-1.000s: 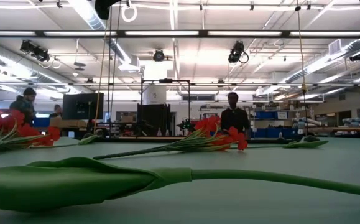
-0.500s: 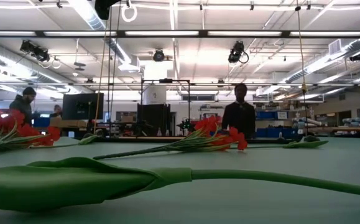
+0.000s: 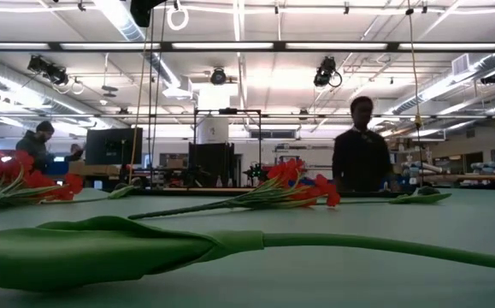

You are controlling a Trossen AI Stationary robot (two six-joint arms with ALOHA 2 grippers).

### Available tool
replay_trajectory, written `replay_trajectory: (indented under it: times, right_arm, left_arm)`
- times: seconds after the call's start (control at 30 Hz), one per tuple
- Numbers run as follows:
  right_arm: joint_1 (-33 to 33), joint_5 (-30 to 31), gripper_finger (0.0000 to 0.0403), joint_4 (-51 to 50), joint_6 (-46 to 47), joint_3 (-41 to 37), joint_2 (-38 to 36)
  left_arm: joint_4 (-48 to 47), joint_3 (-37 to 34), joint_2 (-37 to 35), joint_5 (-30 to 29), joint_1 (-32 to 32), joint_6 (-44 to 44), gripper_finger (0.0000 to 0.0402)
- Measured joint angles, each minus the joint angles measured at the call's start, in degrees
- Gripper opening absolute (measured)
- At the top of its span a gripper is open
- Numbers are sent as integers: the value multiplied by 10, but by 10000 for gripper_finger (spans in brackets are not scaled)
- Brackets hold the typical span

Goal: Sort flowers into vase by color
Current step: Put the top yellow flower into the yellow flower vase, then put the yellow flower into the yellow flower vase

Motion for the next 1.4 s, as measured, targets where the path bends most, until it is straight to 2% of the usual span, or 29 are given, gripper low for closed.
replay_trajectory:
  times: [0.27, 0.4, 0.53, 0.7, 0.8, 0.93, 1.1, 1.4]
  right_arm:
    - [-1, 3, 195, 57, -55, 22, -21]
    - [-6, 31, 195, 87, -90, 35, -24]
    - [-24, 102, 195, 90, -125, 57, -24]
    - [-62, 245, 195, 106, -162, 87, -14]
    - [-90, 285, 195, 119, -170, 104, -3]
    - [-132, 288, 195, 119, -143, 125, 33]
    - [-203, 297, 195, 117, -86, 155, 127]
    - [-350, 323, 194, 96, 141, 220, 333]
  left_arm:
    - [0, 0, 0, 0, 0, 0, 199]
    - [0, 0, 0, 0, 0, 0, 199]
    - [0, 0, 0, 0, 0, 0, 199]
    - [0, 0, 0, 0, 0, 0, 199]
    - [0, 0, 0, 0, 0, 0, 199]
    - [0, 0, 0, 0, 0, 0, 199]
    - [0, 0, 0, 0, 0, 0, 199]
    - [0, 0, 0, 0, 0, 11, 199]
